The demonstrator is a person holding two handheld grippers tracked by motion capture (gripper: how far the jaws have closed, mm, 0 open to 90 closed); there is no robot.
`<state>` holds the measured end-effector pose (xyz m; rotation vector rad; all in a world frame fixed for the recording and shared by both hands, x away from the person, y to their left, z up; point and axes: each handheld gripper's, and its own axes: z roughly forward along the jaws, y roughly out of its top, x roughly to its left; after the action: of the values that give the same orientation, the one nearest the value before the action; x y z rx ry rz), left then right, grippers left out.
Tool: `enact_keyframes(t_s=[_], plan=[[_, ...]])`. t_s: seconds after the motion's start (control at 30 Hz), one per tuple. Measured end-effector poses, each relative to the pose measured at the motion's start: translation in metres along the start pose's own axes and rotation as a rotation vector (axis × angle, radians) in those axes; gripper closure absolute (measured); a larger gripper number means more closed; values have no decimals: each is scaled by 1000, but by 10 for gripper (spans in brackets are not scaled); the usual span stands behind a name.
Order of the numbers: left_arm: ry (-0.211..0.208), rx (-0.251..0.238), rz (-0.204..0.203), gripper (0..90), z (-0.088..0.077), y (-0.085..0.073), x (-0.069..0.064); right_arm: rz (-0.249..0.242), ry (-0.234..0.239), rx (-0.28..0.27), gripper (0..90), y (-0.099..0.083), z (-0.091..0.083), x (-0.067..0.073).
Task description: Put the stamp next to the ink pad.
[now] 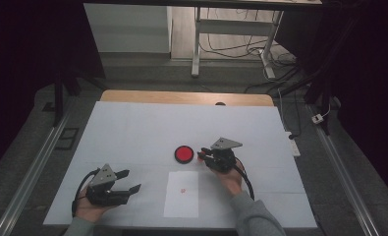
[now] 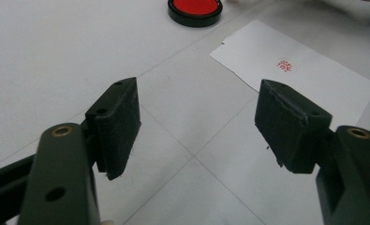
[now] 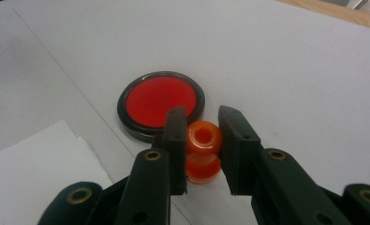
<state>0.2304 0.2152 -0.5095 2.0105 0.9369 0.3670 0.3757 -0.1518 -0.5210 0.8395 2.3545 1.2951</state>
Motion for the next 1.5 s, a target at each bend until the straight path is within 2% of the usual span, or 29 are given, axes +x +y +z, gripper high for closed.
enact_keyframes(t_s=[0.3, 1.07, 1.27, 1.5], plan=[[-1, 3, 1, 314, 0, 0, 0, -18, -4, 39, 724, -3, 5, 1], [0, 6, 3, 312, 1, 0, 0, -23, -12, 41, 716, -3, 6, 2], [0, 5, 2, 311, 1, 0, 0, -6, -19, -5, 566, 1, 0, 1], [4, 6, -5, 311, 1, -1, 2, 2, -8, -19, 432, 2, -6, 0]])
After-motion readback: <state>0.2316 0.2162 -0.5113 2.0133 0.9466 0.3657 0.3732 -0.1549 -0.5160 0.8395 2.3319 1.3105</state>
